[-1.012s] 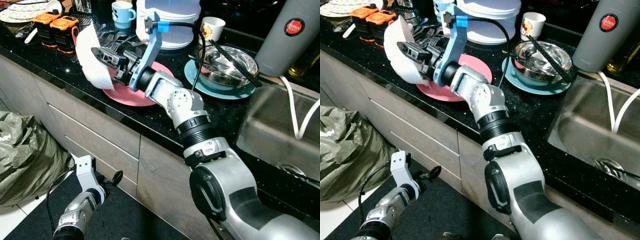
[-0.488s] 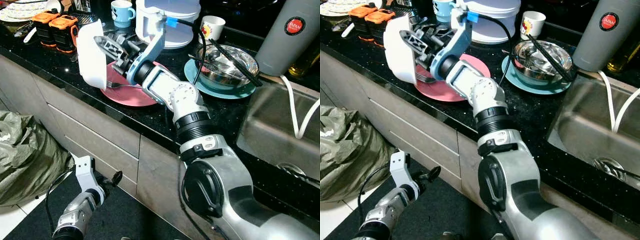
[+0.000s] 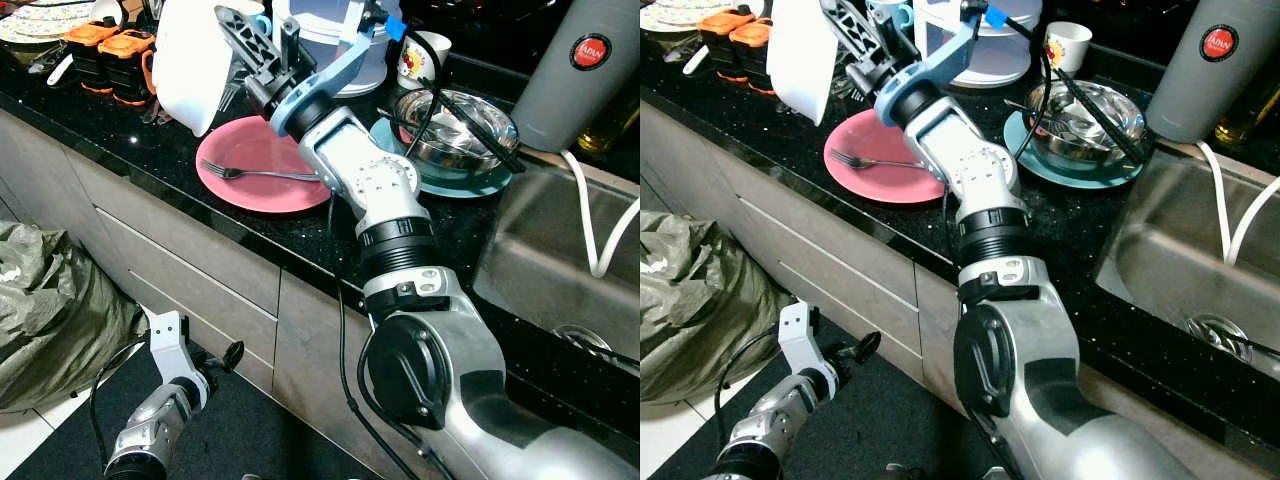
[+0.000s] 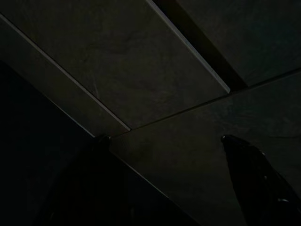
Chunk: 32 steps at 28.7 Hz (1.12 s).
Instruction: Kitchen organization
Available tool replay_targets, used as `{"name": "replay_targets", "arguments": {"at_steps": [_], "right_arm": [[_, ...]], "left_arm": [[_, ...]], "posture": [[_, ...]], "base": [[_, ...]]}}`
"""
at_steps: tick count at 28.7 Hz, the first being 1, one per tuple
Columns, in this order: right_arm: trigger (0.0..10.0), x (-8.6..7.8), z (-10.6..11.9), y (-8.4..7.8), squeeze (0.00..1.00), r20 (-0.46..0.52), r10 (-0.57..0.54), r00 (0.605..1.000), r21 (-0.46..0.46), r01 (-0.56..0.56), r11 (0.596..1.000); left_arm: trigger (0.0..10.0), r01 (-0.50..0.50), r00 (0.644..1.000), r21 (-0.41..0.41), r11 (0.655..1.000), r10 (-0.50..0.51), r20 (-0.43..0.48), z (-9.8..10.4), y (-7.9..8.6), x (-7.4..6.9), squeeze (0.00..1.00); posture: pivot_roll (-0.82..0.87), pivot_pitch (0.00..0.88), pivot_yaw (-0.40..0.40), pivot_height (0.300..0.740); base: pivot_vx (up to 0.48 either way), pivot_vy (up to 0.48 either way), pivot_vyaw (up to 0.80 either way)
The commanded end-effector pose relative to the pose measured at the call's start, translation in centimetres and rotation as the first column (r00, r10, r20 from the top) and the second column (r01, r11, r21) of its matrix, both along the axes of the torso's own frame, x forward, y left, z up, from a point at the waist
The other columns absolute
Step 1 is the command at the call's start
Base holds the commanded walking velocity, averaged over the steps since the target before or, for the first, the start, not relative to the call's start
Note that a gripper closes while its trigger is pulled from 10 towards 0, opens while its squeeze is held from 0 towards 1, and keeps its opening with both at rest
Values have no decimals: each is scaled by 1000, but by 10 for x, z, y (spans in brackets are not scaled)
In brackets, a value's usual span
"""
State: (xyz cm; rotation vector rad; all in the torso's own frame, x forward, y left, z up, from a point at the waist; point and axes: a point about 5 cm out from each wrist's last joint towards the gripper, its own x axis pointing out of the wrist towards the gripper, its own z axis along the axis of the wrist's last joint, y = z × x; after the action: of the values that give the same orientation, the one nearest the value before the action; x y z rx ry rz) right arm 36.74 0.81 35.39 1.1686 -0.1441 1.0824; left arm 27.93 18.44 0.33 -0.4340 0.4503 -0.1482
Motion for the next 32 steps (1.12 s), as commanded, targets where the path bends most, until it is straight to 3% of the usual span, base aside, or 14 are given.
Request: {"name": "replay_targets", "arguments": {"at_steps": [1,2,3,4,5,10,13,16,23,27,29,31,32], "right_arm": [[0,-4,9,3,0,31,15,999,36,-16,999],[0,-5,10,-2,0,49,-5,999,48,2,999],[4824,-5,11,-8,0,69,-24,997,49,21,999],[4824,-5,11,-8,0,69,-24,997,49,21,999],[10000,-6,12,-13,0,104,-42,994,37,39,999],[10000,-35,15,-42,0,347,-4,938,31,-7,1000],[10000,-43,12,-52,0,380,-3,925,28,-8,1000],[10000,-56,6,-72,0,430,-17,903,35,2,999],[10000,-64,-3,-91,0,444,-88,892,29,84,996],[10000,-65,-13,-110,0,419,-215,882,-18,245,969],[10000,-65,-15,-113,0,415,-236,879,-32,273,961],[10000,-61,-19,-127,0,380,-314,870,-56,360,931],[10000,-52,-25,-145,0,306,-414,857,-62,452,890]], "left_arm": [[10000,-1,1000,-6,1000,1,-29,-6,0,-6,0],[10000,-2,1000,-7,1000,1,-27,-5,0,-5,0],[10000,-2,1000,-8,1000,2,-26,-5,-1,-5,0],[10000,-2,1000,-8,1000,2,-26,-5,-1,-5,0],[10000,-1,1000,-4,1000,1,-26,-6,-1,-5,0],[10000,58,991,74,996,-48,-123,-25,-1,-18,0],[10000,83,983,84,993,-68,-168,-33,-3,-24,0],[10000,170,960,166,971,-125,-251,-45,-6,-35,0],[10000,303,914,260,917,-203,-351,-57,-10,-47,0],[10000,386,878,296,873,-250,-408,-61,-29,-48,0],[10000,398,873,303,866,-256,-415,-61,-33,-47,0],[10000,414,866,316,853,-262,-427,-61,-39,-46,0],[10000,418,864,320,850,-263,-429,-62,-41,-46,0]], "posture": [[36,166,-61,740],[40,163,-61,740],[42,164,-61,740],[42,164,-61,740],[42,164,-61,740],[34,134,-46,740],[29,120,-40,740],[29,97,-32,740],[12,73,-11,740],[-6,61,2,740],[-6,61,2,740],[-18,65,14,740],[-19,70,20,740]], "base": [[0,0,0],[0,0,0],[0,0,0],[0,0,0],[0,0,0],[0,0,0],[0,0,0],[0,0,0],[0,0,0],[0,0,0],[0,0,0],[0,0,0],[0,0,0]]}}
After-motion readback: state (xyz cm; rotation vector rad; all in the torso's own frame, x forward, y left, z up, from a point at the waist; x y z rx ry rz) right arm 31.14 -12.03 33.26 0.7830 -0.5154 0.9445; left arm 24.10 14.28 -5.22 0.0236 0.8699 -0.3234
